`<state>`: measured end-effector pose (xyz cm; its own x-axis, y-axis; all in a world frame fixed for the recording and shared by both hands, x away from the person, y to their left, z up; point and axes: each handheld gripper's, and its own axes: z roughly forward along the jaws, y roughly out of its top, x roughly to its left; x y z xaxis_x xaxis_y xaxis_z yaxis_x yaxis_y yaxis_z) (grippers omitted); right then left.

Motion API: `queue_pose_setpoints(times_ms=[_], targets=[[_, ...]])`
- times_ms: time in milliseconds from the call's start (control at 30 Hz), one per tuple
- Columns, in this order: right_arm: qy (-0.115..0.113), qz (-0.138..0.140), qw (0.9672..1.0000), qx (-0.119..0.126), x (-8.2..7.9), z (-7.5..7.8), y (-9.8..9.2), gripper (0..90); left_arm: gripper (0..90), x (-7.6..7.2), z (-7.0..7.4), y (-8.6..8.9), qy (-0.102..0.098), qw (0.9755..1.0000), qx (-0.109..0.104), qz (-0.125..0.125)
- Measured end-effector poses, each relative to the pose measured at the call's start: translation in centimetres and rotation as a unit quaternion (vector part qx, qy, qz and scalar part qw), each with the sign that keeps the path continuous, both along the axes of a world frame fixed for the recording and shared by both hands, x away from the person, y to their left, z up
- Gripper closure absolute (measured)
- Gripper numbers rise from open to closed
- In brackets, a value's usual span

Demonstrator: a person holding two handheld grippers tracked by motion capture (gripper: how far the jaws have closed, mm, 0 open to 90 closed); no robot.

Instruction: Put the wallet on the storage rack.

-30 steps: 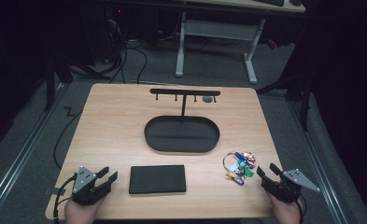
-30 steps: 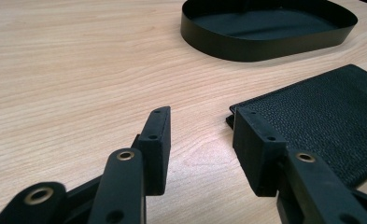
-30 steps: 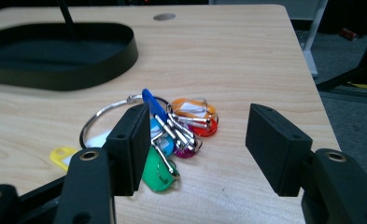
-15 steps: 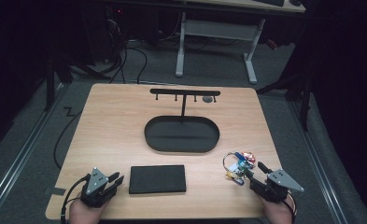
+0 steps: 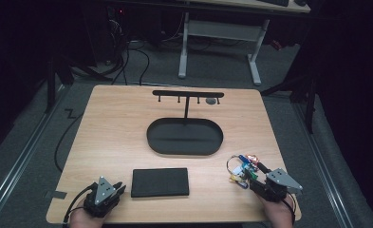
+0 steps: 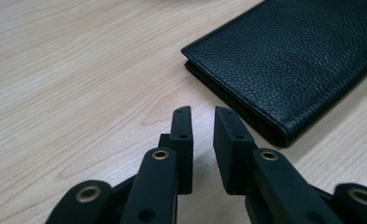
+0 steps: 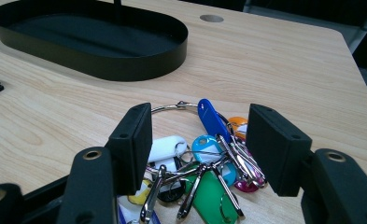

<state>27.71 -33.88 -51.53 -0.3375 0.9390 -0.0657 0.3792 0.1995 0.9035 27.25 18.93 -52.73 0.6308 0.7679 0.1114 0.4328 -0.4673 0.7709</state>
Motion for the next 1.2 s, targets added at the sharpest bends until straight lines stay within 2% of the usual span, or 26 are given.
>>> queue_pose_setpoints(times_ms=[100,233,400,500,967,1200], targets=[[0.006,0.001,1.0,-0.002,0.3,-0.2,-0.1,41.7,78.1,-0.1,0.0,-0.3,-0.005,0.9999,0.005,-0.007],[0.01,0.0,0.9999,-0.002,0.5,-0.4,-0.1,41.4,77.3,0.1,-0.4,-0.7,-0.003,0.9995,0.024,-0.019],[0.009,0.001,1.0,-0.004,0.3,-0.4,-0.2,41.4,78.2,0.0,-0.4,-1.4,-0.006,0.999,0.031,-0.033],[0.009,-0.001,1.0,-0.003,0.1,-0.4,-0.4,41.4,79.5,-0.1,-0.4,-1.7,-0.009,0.9987,0.039,-0.033],[0.018,0.001,0.9998,-0.002,0.4,-0.6,-0.5,41.1,79.3,-0.3,-0.4,-1.6,-0.009,0.9988,0.033,-0.035],[0.017,0.003,0.9998,0.001,0.8,-0.5,-0.2,41.1,78.2,-1.0,-0.4,-2.0,-0.008,0.9983,0.034,-0.046]])
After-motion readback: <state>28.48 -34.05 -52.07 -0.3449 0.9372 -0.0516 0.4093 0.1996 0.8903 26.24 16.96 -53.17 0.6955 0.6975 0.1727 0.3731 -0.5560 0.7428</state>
